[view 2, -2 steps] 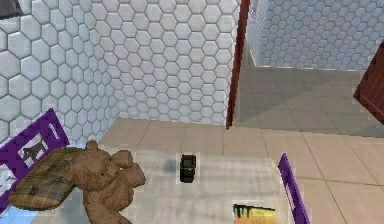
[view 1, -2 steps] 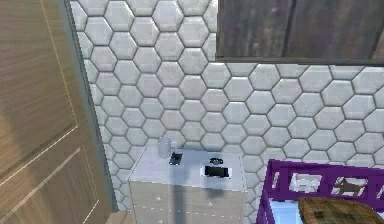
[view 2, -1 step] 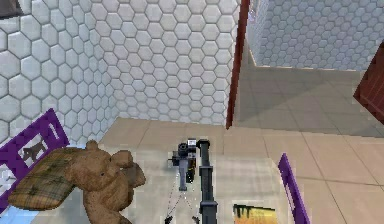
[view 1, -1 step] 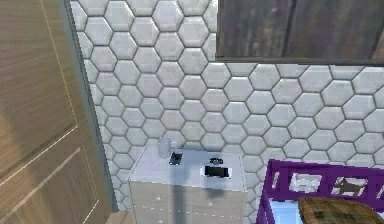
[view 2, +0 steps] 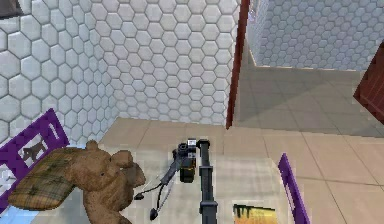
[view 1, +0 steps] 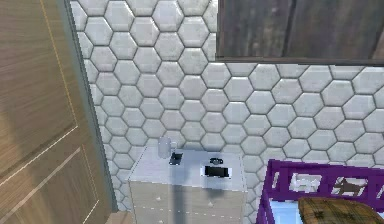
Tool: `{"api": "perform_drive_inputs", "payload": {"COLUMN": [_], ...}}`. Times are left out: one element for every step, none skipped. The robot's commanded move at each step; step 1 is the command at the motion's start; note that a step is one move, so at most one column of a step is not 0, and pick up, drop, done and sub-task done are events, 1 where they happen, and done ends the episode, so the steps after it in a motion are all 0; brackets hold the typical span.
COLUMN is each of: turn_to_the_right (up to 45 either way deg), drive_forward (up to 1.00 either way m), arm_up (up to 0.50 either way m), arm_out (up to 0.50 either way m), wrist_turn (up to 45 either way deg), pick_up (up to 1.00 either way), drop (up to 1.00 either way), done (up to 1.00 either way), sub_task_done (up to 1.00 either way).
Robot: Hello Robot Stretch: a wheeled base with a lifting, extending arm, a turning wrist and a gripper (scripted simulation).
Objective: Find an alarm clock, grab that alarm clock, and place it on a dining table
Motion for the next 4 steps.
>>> {"api": "perform_drive_inputs", "payload": {"turn_to_the_right": [0.0, 0.0, 0.0, 0.0], "drive_forward": [0.0, 0.0, 0.0, 0.0], "arm_up": [0.0, 0.0, 0.0, 0.0], "arm_out": [0.0, 0.0, 0.0, 0.0], "wrist_turn": [45.0, 45.0, 45.0, 12.0], "pick_up": [0.0, 0.0, 0.0, 0.0], "drop": [0.0, 0.0, 0.0, 0.0], "done": [0.0, 0.0, 0.0, 0.0], "sub_task_done": [0.0, 0.0, 0.0, 0.0]}}
